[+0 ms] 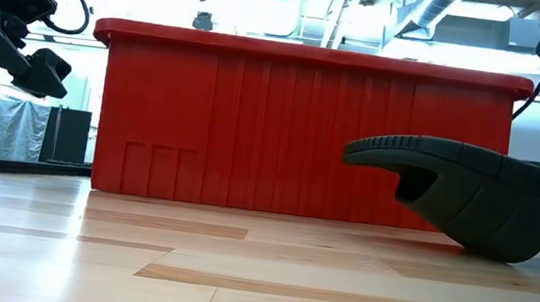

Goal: Pick and place slides into bin
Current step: Put the black slides into the red bin

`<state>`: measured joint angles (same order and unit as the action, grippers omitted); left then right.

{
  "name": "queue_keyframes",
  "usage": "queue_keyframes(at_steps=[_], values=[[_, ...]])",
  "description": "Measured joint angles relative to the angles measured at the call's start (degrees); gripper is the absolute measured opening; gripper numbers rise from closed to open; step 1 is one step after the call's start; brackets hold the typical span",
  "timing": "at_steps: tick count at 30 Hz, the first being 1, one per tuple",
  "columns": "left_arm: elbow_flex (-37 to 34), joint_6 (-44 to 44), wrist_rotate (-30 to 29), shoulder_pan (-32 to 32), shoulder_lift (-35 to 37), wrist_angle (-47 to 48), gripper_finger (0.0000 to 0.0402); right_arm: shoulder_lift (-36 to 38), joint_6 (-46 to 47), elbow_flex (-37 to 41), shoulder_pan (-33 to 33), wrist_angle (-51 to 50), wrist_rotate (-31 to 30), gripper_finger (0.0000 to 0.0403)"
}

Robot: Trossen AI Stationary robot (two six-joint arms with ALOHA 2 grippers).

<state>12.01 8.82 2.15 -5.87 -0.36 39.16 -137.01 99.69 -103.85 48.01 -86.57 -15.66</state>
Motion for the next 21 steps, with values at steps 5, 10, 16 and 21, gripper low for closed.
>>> queue_keyframes(at_steps=[5,10,16,21], values=[[0.00,0.02,0.00,0.01,0.00,-0.02,0.0258,-0.01,-2.54,-0.02,-0.03,-2.34,0.37,0.0218],[0.00,0.02,0.00,0.01,-0.01,-0.02,0.0258,-0.09,-4.12,0.07,0.49,-3.47,0.37,0.0250],[0.00,0.02,0.01,0.00,0.00,-0.02,0.0258,-0.05,-6.66,1.42,0.62,-3.48,-0.75,0.0255],[0.00,0.00,0.02,0.02,0.00,-0.02,0.0258,0.06,-9.96,2.98,0.13,-3.72,-1.58,0.0256]])
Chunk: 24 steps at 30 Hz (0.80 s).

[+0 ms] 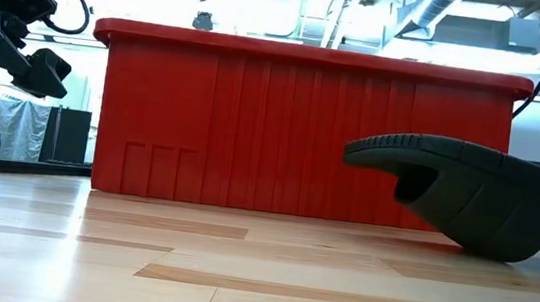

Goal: Pick and place slides into bin
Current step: Put the black slides into the red bin

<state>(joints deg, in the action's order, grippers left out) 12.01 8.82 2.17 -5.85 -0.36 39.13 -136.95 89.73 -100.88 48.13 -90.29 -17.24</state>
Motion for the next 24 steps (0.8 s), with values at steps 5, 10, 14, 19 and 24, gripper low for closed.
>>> queue_keyframes(at_steps=[5,10,14,19,24], values=[[0.00,0.01,0.00,0.00,0.00,0.01,0.0258,-0.02,-2.82,0.78,-0.66,-0.22,-1.05,0.0256],[0.00,0.02,0.00,0.00,0.00,0.00,0.0258,-0.12,-6.42,0.89,-1.36,-0.40,-2.81,0.0256],[0.00,0.02,0.00,0.00,0.00,0.01,0.0258,-0.14,-8.81,0.72,-1.66,-0.39,-3.13,0.0256],[0.00,0.00,0.00,0.00,0.00,0.00,0.0258,-0.19,-6.89,0.42,-1.34,-0.32,-1.03,0.0256],[0.00,0.01,-0.02,0.00,0.00,0.01,0.0258,0.09,2.56,-0.37,-0.09,-0.38,-0.49,0.0255]])
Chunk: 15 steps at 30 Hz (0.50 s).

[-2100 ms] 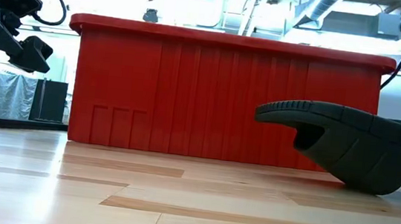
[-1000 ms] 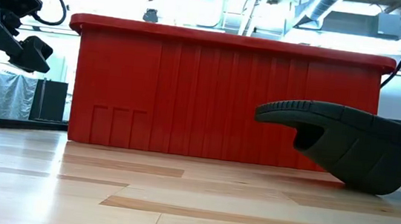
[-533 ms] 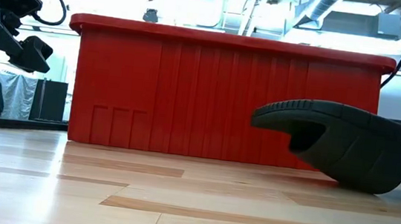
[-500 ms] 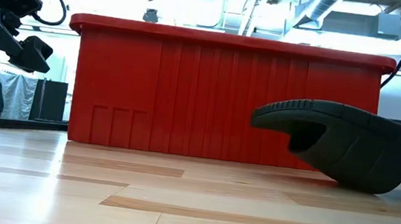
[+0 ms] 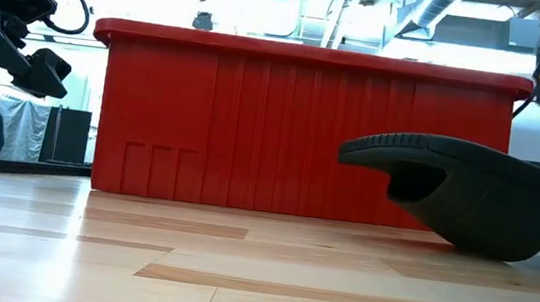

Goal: Pick and place slides into bin
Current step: Put the black slides into the red bin

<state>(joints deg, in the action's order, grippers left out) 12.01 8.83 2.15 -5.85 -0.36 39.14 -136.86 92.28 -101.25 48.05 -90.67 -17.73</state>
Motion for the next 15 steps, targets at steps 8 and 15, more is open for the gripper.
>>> queue_keyframes(at_steps=[8,15], values=[[0.00,0.01,0.01,-0.01,0.00,0.00,0.0258,1.88,3.26,-0.53,0.68,1.73,-3.15,0.0254],[0.00,0.01,0.02,0.01,-0.02,-0.01,0.0258,1.97,-0.33,-0.53,0.39,1.06,-4.66,0.0254]])
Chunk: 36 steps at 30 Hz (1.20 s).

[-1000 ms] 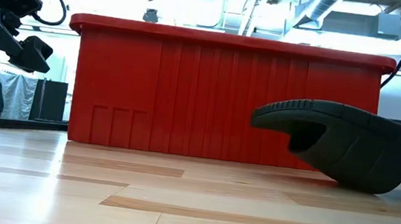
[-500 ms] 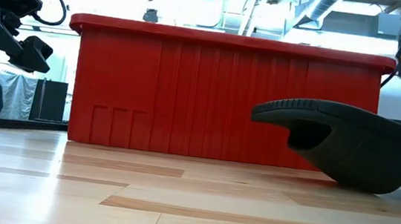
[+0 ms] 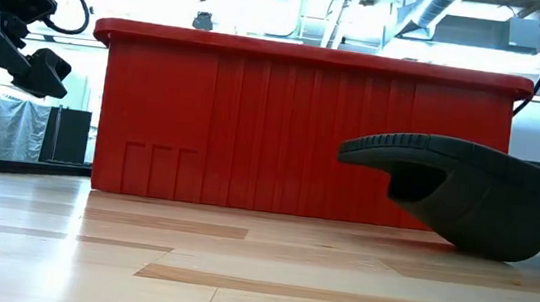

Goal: Pick and place slides into bin
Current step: Put the black slides into the red bin

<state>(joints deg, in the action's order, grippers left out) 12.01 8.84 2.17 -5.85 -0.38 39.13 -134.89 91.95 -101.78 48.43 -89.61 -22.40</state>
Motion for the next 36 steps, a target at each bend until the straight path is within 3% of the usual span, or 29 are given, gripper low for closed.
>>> queue_keyframes(at_steps=[8,16,28,36], values=[[0.00,0.00,0.00,-0.02,0.02,0.02,0.0258,2.35,-3.02,0.08,-0.58,-0.19,-0.58,0.0230],[0.00,0.00,-0.02,-0.02,0.02,0.00,0.0258,7.90,-0.49,6.92,0.51,-0.43,-0.51,0.0196],[0.00,0.00,-0.01,0.00,0.02,0.01,0.0258,9.14,-3.56,11.13,0.45,-0.10,1.40,0.0241],[0.00,0.00,-0.02,-0.02,0.02,0.01,0.0258,9.14,-4.98,10.44,-0.22,-0.23,3.08,0.0241]])
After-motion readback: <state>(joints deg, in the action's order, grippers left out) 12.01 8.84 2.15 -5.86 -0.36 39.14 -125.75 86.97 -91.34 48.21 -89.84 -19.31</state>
